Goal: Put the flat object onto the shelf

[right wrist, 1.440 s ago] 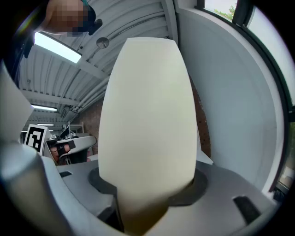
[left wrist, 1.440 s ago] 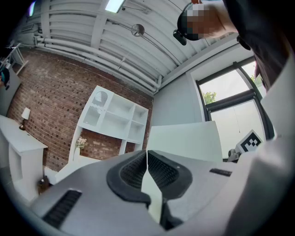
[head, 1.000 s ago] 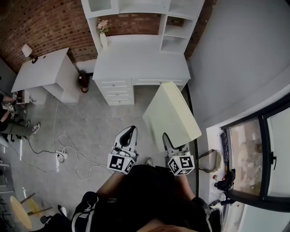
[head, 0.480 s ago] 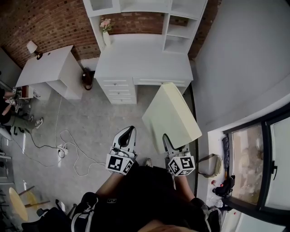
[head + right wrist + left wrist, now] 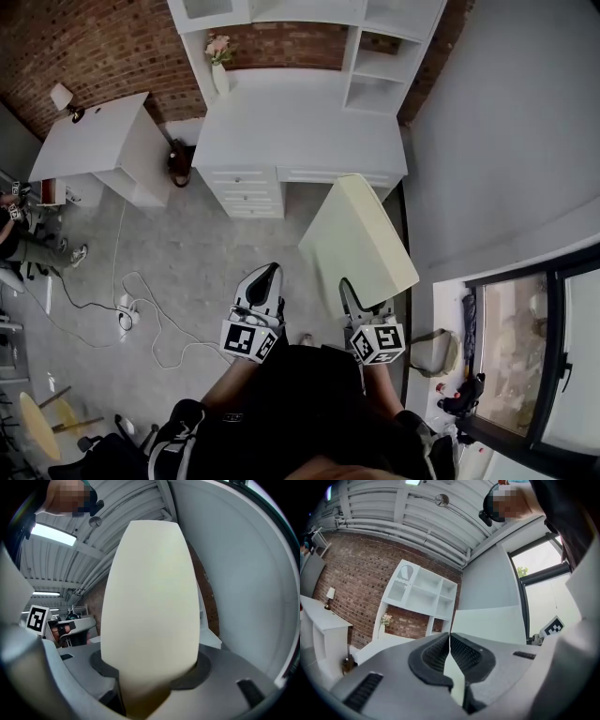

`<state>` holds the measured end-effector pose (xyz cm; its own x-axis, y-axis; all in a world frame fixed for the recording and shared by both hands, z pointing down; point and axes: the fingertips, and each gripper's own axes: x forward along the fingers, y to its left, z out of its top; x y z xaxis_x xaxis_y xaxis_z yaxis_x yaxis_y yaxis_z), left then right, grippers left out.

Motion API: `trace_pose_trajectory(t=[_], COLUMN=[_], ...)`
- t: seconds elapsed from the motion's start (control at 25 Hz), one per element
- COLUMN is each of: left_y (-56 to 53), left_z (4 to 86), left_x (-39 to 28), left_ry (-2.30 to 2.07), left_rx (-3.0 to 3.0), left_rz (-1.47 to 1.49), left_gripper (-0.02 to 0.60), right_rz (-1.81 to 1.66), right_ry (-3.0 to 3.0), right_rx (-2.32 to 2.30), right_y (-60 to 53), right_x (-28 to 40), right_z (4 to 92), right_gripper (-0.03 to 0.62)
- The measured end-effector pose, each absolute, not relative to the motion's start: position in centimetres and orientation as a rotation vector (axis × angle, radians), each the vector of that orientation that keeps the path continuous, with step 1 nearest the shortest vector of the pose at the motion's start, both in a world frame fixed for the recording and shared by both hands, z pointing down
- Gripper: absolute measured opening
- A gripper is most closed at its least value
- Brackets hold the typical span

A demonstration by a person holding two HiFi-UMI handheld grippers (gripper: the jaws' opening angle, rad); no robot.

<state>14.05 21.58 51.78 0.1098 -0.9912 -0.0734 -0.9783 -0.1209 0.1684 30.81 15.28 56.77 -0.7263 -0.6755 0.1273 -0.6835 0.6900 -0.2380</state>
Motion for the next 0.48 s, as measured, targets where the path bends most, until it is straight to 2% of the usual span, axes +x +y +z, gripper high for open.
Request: trace_pose_trajectory(t=[0.48], left_y=[6.9], left_z=[49.8], left_x=[0.5], left_ry=[-1.949], left_rx=[2.373], left_rz=[-0.313], left_gripper=[0.015], right_rz=[0.355], right_ry=[-2.858], right_rx=[1.220], right_y=[0.3], right_x=[16.3], right_z=[53.7], right_gripper=[0.281])
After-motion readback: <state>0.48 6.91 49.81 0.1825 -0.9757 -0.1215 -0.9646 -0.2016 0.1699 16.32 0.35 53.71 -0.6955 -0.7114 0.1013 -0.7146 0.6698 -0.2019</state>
